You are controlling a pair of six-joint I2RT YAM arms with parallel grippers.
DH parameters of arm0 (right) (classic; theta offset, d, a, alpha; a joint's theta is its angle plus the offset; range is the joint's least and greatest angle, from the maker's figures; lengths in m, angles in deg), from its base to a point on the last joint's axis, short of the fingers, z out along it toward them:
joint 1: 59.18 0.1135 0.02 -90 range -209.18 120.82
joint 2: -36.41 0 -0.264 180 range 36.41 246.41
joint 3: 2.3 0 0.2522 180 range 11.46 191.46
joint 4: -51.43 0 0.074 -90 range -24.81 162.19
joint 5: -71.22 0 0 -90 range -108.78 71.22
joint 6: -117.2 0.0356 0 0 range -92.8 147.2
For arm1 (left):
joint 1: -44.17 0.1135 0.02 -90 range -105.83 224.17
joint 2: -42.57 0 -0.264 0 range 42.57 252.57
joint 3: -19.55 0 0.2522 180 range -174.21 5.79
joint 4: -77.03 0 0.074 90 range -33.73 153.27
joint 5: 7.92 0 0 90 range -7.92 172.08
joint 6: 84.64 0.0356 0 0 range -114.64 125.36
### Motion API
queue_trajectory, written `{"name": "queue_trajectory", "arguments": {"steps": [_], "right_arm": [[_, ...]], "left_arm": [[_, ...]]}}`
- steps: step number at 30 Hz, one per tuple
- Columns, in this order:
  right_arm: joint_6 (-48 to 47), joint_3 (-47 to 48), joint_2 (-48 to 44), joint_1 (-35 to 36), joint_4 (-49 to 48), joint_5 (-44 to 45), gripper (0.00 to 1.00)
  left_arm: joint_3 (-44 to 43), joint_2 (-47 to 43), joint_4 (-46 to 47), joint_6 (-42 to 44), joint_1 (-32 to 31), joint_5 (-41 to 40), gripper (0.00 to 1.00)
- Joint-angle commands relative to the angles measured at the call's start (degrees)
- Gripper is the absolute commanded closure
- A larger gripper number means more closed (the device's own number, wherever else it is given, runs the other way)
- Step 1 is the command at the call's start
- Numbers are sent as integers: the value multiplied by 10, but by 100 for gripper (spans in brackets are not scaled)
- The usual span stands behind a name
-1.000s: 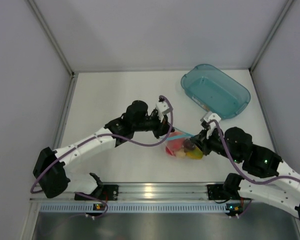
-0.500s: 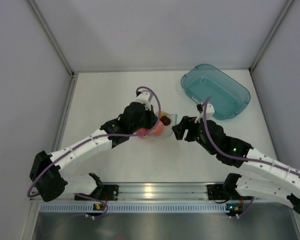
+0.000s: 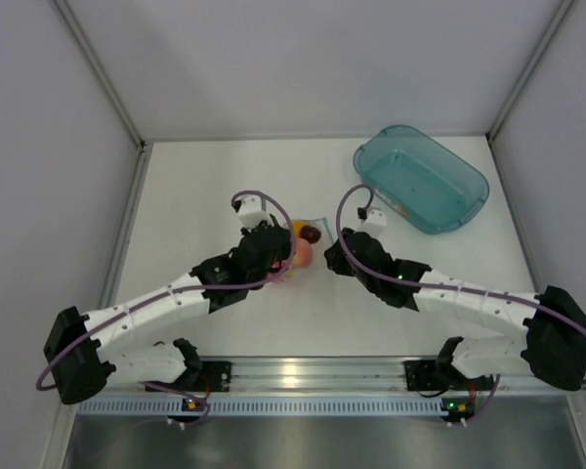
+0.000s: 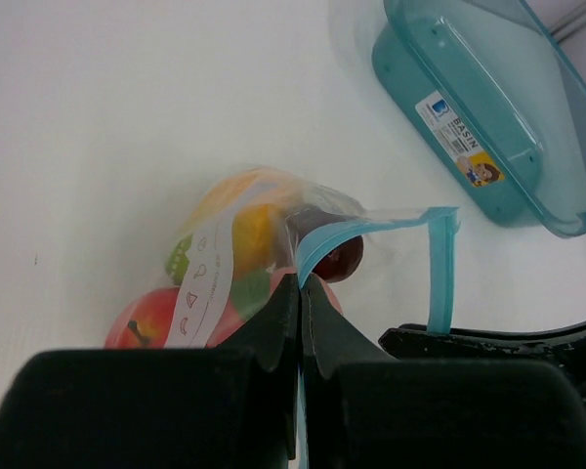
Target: Open the zip-top bag and remove the fake food
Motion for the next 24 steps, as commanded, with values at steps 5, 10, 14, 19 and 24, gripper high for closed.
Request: {"name": "queue_trajectory", "arguments": {"steps": [5, 10, 14, 19, 24], "right_arm": [[-20, 1, 33, -49, -35, -15, 91], [-54, -60, 3, -103, -40, -44, 92], [-92, -58, -4, -120, -27, -73, 90], [-154, -8, -5, -98, -14, -142, 73], [-187, 65, -8, -81, 43, -160, 61]], "left_arm": [[28, -42, 45, -29, -5, -127, 100], [37, -61, 21, -10, -5, -192, 100], [33, -58, 20, 2, -5, -193, 100], [9, -16, 20, -9, -10, -137, 100], [-2, 3, 22, -21, -26, -125, 100]]}}
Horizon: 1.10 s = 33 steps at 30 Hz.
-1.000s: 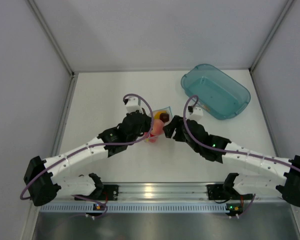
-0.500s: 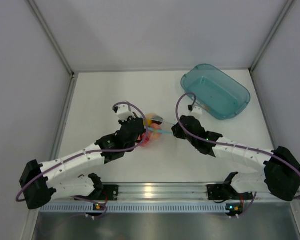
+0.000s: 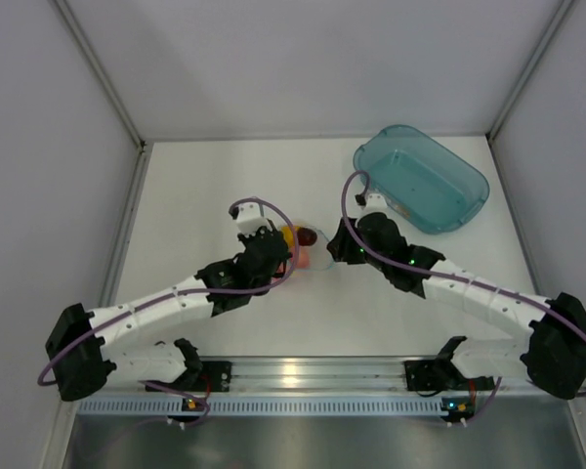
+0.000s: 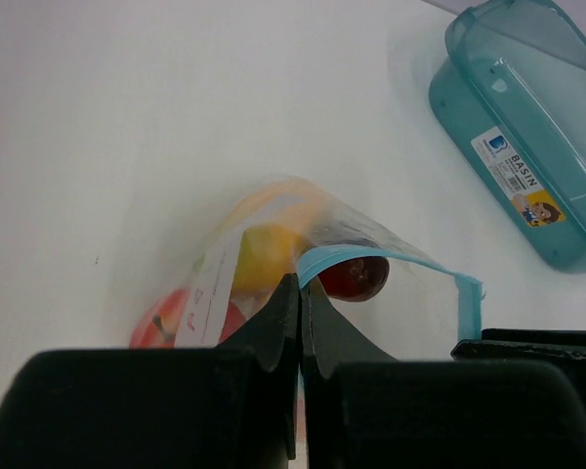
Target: Open the zip-top bag and remove the fake food
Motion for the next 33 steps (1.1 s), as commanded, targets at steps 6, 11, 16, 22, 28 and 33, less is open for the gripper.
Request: {"name": "queue_trajectory", "arguments": {"steps": [6, 11, 16, 22, 28, 33], "right_arm": [[-67, 120, -20, 51, 91, 19, 53], [-52, 117, -6, 86, 64, 5, 51], [16, 89, 5, 123, 0, 48, 42], [87, 64, 59, 134, -35, 105, 35], [136, 11, 67, 133, -108, 123, 32], [142, 25, 90, 133, -101, 106, 15]], "left_arm": [[-41, 30, 19, -12, -22, -5, 100], [-42, 35, 18, -27, -27, -13, 100], [-32, 30, 18, -73, -40, -44, 100], [-11, 38, 20, -139, -77, -99, 100], [-1, 44, 19, -166, -91, -110, 100], [5, 48, 19, -179, -98, -119, 100]]}}
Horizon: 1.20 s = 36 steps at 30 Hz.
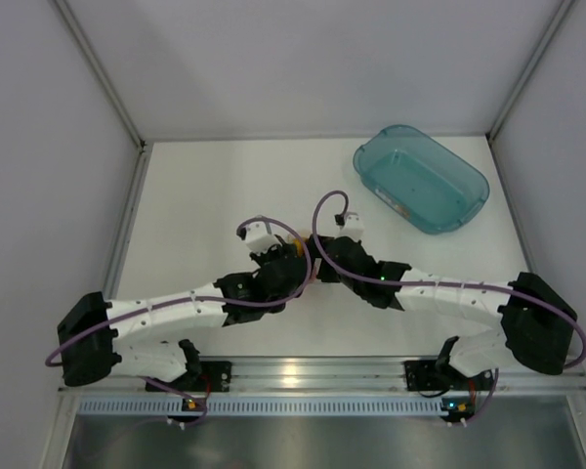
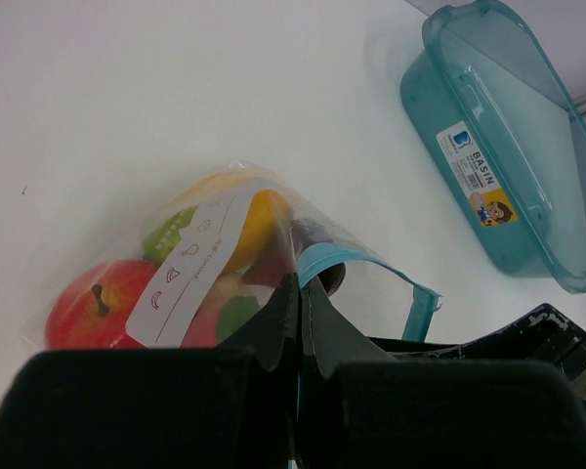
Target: Open the zip-top bag and remove the fake food
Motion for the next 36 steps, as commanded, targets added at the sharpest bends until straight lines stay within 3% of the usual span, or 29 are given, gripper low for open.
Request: {"name": "queue_trajectory", "arguments": {"steps": [1, 9, 15, 20, 23, 27, 36], "right_arm": [[20, 15, 12, 6, -49, 0, 14], [59, -13, 53, 6, -111, -51, 13], [20, 8, 84, 7, -115, -92, 14], [8, 7, 121, 6, -158, -119, 21], [-6, -3, 134, 0, -202, -146, 31], [-16, 19, 132, -1, -138, -92, 28], [-44, -2, 75, -1, -174, -97, 29]], "left_arm": [[5, 0, 20, -26, -7, -30, 100], [23, -4, 20, -51, -10, -40, 100], [43, -8, 20, -65, -10, -35, 100], [64, -20, 21, -78, -10, -30, 100], [71, -31, 21, -79, -10, -27, 100], [75, -37, 21, -68, -10, -17, 100], [93, -32, 21, -62, -10, 11, 100]]}}
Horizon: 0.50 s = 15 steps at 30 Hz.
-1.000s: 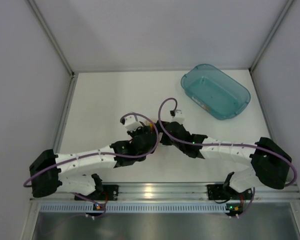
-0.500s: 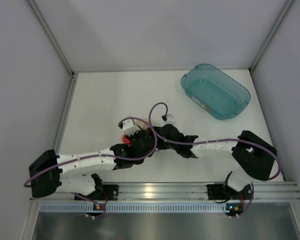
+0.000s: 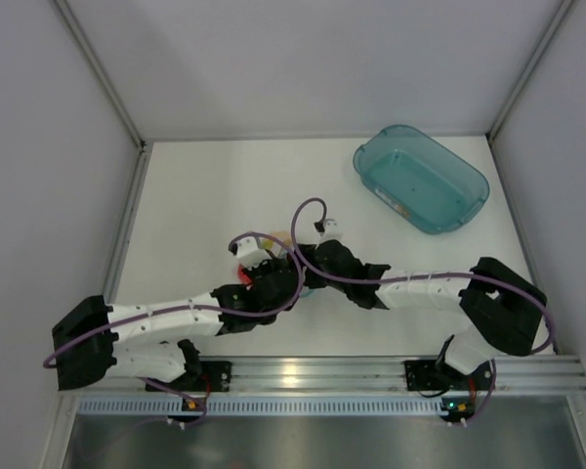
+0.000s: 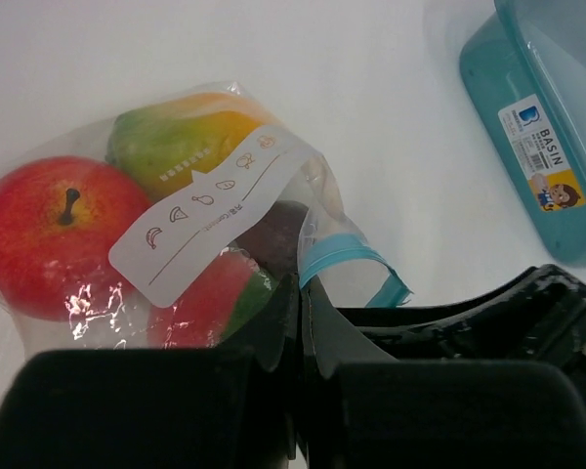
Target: Open the zip-top bag and remove the fake food
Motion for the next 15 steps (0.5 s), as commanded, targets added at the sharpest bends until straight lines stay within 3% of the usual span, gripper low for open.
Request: {"name": "queue_trajectory", "arguments": {"steps": [1, 10, 15], "right_arm": [[-28, 6, -35, 0, -54, -4, 28], [-52, 51, 30, 0, -75, -58, 22], [-52, 56, 49, -1, -105, -59, 30]], "left_arm": [[13, -13, 21, 1, -3, 15, 100], [22, -27, 21, -5, -3, 30, 100], [24, -32, 21, -9, -3, 40, 100]]}}
